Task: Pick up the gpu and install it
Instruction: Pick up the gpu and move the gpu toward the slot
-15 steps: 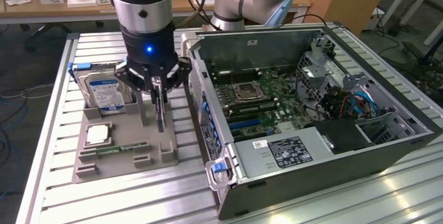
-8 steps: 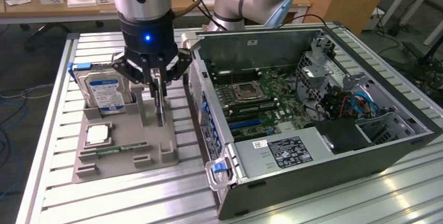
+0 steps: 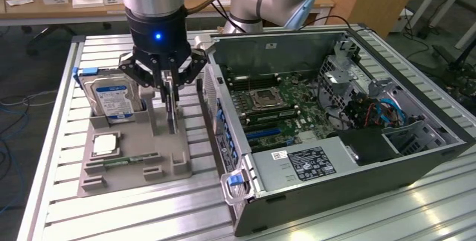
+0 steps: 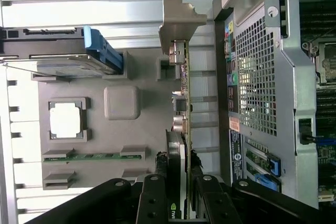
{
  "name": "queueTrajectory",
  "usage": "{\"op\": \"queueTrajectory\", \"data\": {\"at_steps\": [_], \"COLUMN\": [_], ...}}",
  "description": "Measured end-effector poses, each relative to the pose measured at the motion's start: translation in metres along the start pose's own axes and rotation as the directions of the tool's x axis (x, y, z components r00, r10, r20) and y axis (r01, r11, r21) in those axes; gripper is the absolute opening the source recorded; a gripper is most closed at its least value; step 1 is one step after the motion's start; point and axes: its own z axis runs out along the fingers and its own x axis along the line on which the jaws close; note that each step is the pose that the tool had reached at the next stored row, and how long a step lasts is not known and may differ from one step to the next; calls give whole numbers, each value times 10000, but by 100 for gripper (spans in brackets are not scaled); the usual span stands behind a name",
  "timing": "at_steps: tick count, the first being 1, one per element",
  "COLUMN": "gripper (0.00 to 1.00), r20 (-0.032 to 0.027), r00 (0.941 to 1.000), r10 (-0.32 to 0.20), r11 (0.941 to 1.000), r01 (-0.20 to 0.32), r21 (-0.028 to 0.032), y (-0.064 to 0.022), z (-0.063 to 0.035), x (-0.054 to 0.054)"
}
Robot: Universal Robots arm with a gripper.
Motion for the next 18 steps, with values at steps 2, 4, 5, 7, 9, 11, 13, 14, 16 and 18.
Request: {"op": "queueTrajectory", "data": {"at_steps": [2,4,5,7,9,11,13,14,16,18], "gripper": [27,27,27,27,27,27,27,27,27,27], "r20": [-1,-1,-3,-2,-1,-1,-1,-1,0,1], "r00": [10000,10000,10000,10000,10000,10000,10000,10000,10000,10000], "r10": [0,0,0,0,0,0,1,0,0,0], "r11": [10000,10000,10000,10000,10000,10000,10000,10000,10000,10000], "r01": [0,0,0,0,0,0,-1,0,0,0], "r21": [0,1,4,2,1,1,1,1,0,-1], "y": [0,0,0,1,3,5,6,7,8,8], "z": [-1,-2,-8,-29,-59,-93,-124,-137,-150,-150], "x": [0,0,0,-1,-1,-2,-3,-3,-3,-3]}}
